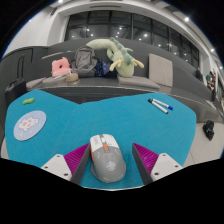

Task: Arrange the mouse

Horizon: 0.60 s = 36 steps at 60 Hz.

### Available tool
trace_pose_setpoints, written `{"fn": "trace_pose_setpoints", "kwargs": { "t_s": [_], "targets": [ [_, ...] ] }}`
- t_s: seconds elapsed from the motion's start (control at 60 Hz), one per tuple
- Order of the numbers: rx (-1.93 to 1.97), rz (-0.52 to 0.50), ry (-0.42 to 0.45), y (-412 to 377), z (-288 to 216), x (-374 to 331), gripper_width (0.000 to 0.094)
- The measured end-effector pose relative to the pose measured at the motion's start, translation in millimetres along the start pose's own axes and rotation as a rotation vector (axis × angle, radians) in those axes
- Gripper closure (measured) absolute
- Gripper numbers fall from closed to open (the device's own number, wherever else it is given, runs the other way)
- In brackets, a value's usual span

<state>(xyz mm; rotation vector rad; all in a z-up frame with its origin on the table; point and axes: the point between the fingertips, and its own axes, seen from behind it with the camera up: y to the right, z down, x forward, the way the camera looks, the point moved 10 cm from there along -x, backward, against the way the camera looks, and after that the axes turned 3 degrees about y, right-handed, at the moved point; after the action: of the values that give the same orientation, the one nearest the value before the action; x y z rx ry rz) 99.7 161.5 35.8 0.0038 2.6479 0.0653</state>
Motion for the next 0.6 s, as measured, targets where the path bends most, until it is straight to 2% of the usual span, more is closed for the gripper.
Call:
{"fn": "trace_pose_setpoints", "kwargs": {
  "t_s": [0.133, 0.167, 0.217, 0.283, 0.367, 0.45, 0.6],
  "targets": [
    [0.02, 0.001, -0.033, -2, -1, 10, 0.0114],
    [0.032, -0.019, -0.038, -6, -1, 10, 0.0188],
    [0.053, -0.045, -0.055, -7, 2, 9, 0.0435],
    [0.022, -0.028, -0.056, -7, 2, 8, 0.0512],
    [0.018, -0.004, -0.058, -7, 1, 5, 0.0572],
    [0.061, -0.02, -0.052, -14, -17, -6, 0.0574],
    [0.088, -0.116, 0.077, -63, -84, -40, 0.0574]
  ]
}}
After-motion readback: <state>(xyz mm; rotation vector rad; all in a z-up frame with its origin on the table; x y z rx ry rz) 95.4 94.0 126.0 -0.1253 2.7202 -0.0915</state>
